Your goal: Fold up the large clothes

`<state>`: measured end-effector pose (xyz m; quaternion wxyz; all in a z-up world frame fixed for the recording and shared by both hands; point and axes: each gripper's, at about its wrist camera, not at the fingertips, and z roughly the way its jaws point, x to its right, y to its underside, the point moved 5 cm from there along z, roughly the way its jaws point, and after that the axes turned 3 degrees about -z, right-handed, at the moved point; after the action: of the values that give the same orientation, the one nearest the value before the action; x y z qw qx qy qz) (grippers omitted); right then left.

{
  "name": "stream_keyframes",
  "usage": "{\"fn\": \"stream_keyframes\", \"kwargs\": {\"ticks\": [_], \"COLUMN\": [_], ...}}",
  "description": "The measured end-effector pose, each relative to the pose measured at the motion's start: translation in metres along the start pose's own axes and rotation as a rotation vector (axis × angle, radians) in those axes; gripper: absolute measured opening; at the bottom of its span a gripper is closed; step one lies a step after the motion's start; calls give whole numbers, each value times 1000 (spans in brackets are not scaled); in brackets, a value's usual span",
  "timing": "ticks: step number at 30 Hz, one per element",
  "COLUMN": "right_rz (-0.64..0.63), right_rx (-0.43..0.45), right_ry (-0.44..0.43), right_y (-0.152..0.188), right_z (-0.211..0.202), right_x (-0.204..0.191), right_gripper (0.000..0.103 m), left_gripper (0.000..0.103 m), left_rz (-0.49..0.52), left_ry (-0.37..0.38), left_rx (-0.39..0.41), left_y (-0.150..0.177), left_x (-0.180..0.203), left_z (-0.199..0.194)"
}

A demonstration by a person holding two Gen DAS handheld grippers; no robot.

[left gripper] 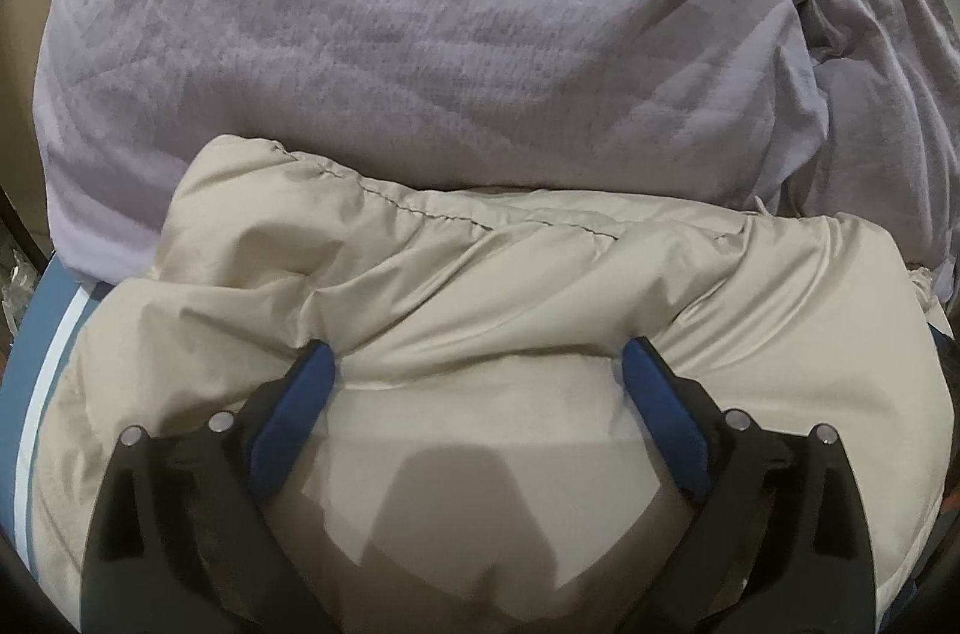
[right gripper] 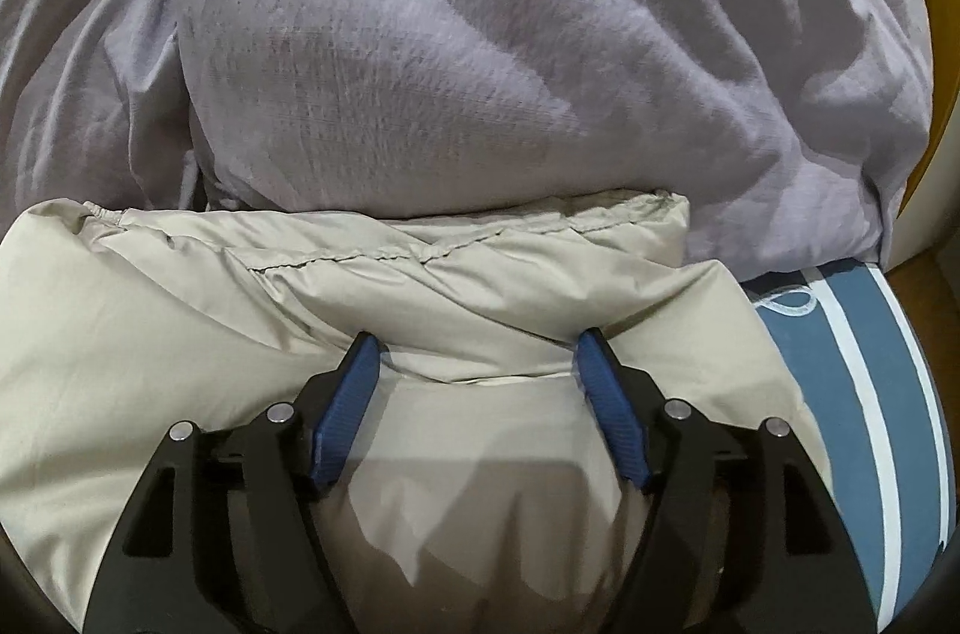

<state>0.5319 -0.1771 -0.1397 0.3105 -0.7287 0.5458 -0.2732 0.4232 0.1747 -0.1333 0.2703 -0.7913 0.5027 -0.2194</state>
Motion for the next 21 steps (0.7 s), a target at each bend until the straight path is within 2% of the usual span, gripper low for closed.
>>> {"fn": "stream_keyframes", "kwargs": {"ticks": [6,10,13,17,21], "right_rz": [-2,2,42,65,58], "right_rx": [-7,-37,2,38,47], "right_ry": [1,18,-46,-141,-221], "right_y": [-1,-7,-10,-11,-8], "right_z": [18,14,-13,-40,-51], "right_x": [1,4,4,-10,-35], "right_gripper": [73,73,73,73,73], "left_gripper": [99,97,96,96,97], "left_rz": [2,1,-7,-7,7], "left_ry": [-14,-35,1,84,127], "left_rx": [-7,-29,4,54,57], "left_y": [-2,-5,-13,-14,-13], "left_x": [6,5,17,42,68], "left_z": [11,-1,-29,-61,-66]}}
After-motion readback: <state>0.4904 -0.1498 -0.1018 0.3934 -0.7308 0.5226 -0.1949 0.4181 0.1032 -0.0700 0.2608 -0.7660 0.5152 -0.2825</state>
